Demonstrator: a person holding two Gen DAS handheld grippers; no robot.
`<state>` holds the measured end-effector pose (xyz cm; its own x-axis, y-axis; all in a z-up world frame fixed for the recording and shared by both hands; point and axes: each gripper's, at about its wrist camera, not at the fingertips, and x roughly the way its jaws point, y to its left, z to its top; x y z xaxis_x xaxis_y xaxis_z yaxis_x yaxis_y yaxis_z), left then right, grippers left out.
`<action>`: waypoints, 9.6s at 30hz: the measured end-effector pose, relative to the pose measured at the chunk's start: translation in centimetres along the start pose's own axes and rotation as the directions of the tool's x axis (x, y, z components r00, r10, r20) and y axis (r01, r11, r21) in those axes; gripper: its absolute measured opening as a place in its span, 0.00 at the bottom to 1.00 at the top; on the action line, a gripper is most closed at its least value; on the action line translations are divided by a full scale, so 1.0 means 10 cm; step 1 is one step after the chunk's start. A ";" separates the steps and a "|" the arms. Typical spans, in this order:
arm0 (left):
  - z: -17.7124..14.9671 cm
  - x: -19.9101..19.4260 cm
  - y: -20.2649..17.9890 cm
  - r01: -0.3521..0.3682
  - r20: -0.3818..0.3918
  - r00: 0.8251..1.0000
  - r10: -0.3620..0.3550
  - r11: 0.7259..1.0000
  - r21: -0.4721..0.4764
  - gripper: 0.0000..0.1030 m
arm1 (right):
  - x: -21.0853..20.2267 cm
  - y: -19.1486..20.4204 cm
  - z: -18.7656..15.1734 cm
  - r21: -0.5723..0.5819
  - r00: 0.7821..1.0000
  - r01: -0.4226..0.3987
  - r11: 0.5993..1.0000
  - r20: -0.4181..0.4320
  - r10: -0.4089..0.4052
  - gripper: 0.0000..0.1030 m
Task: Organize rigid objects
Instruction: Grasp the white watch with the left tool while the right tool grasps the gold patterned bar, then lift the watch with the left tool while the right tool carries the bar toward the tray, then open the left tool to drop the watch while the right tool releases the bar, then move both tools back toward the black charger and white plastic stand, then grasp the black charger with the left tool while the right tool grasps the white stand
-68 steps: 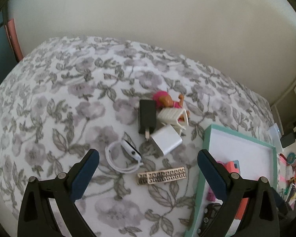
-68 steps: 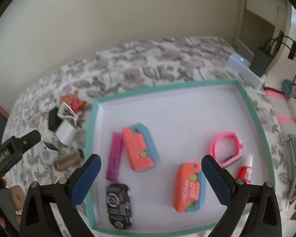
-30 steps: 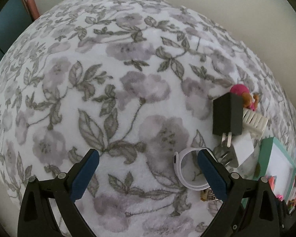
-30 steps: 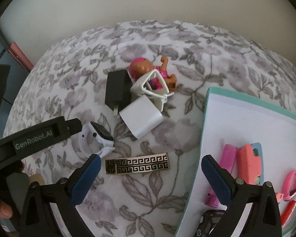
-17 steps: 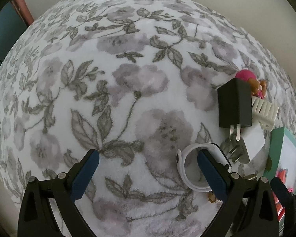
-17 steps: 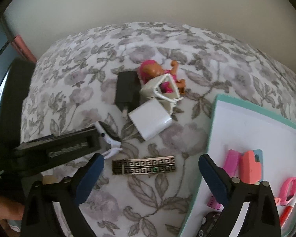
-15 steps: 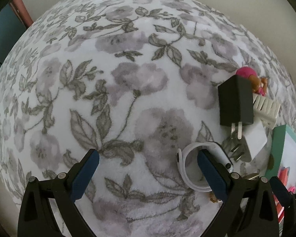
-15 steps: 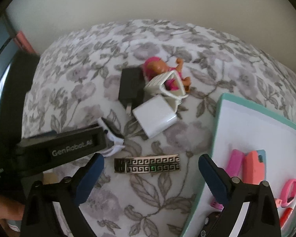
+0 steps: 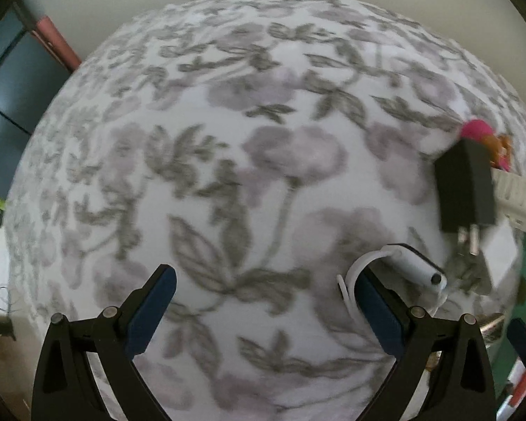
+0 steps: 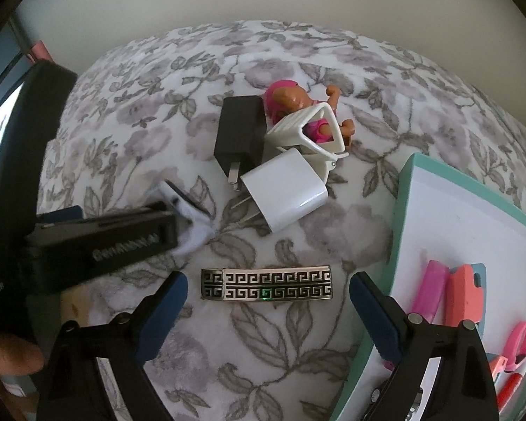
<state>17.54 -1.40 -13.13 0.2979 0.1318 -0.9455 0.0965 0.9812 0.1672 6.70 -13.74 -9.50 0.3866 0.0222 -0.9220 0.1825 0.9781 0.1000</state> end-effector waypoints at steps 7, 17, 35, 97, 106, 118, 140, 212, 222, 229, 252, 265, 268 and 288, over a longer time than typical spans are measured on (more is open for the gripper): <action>0.02 0.00 0.10 0.002 -0.007 1.000 -0.002 1.000 -0.006 0.97 | 0.15 0.04 -0.01 0.005 1.000 0.011 1.000 -0.026 -0.011 0.87; -0.06 -0.12 -0.07 0.031 0.006 1.000 -0.031 0.999 0.036 0.82 | 0.21 0.15 0.00 -0.018 0.998 0.059 0.998 -0.022 -0.059 0.81; -0.13 -0.29 -0.44 0.138 0.032 0.989 -0.144 0.980 0.144 0.13 | 0.22 0.21 -0.08 -0.035 0.996 0.087 0.996 0.001 -0.087 0.81; -0.35 -1.83 -1.36 0.428 0.210 0.840 -0.501 0.848 0.313 0.12 | -1.28 -1.98 -0.34 0.517 0.948 0.205 0.831 0.107 -0.300 0.81; -0.51 -1.76 -1.85 0.443 0.171 0.832 -0.528 0.817 0.369 0.12 | -1.21 -2.35 -0.51 0.571 0.937 0.251 0.781 0.058 -0.344 0.81; -0.61 -1.56 -2.17 0.422 0.154 0.836 -0.526 0.797 0.432 0.12 | -1.05 -2.64 -0.66 0.610 0.937 0.289 0.738 -0.022 -0.349 0.81; -0.66 -1.41 -2.29 0.398 0.119 0.861 -0.494 0.801 0.448 0.46 | -0.79 -2.70 -0.74 0.596 0.941 0.300 0.744 -0.058 -0.333 0.81; 0.27 -0.89 0.13 0.232 0.173 0.961 -0.215 0.968 -0.090 0.94 | -0.60 -0.83 0.06 0.222 0.988 0.074 0.972 0.119 -0.102 1.00; 0.37 -0.81 -0.13 0.329 0.160 0.934 -0.320 0.944 -0.035 0.94 | -0.57 -0.71 0.32 0.214 0.984 -0.016 0.977 0.177 -0.023 0.88; 0.42 -0.72 -0.32 0.395 0.132 0.912 -0.389 0.918 -0.026 0.94 | -0.39 -0.72 0.49 0.232 0.981 -0.084 0.969 0.191 0.039 0.81; 0.47 -0.51 -0.54 0.419 0.083 0.905 -0.417 0.908 -0.009 0.91 | 0.03 -0.70 0.59 0.289 0.958 -0.264 0.920 0.186 0.216 0.57; 0.46 -0.43 -0.55 0.450 0.034 0.893 -0.449 0.892 -0.041 0.67 | 0.09 -0.68 0.55 0.307 0.959 -0.254 0.917 0.202 0.199 0.51; 0.45 -0.42 -0.55 0.469 0.029 0.883 -0.468 0.882 -0.051 0.57 | 0.10 -0.67 0.56 0.303 0.957 -0.259 0.917 0.207 0.202 0.48; 0.46 -0.36 -0.40 0.483 0.046 0.875 -0.482 0.867 -0.121 0.30 | 0.09 -0.72 0.55 0.312 0.954 -0.263 0.913 0.223 0.199 0.48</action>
<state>20.49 -6.49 -9.09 0.2581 -0.3637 -0.8951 0.1131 0.9314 -0.3458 10.66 -21.85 -8.96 0.6069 0.1694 -0.7765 0.3469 0.8226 0.4505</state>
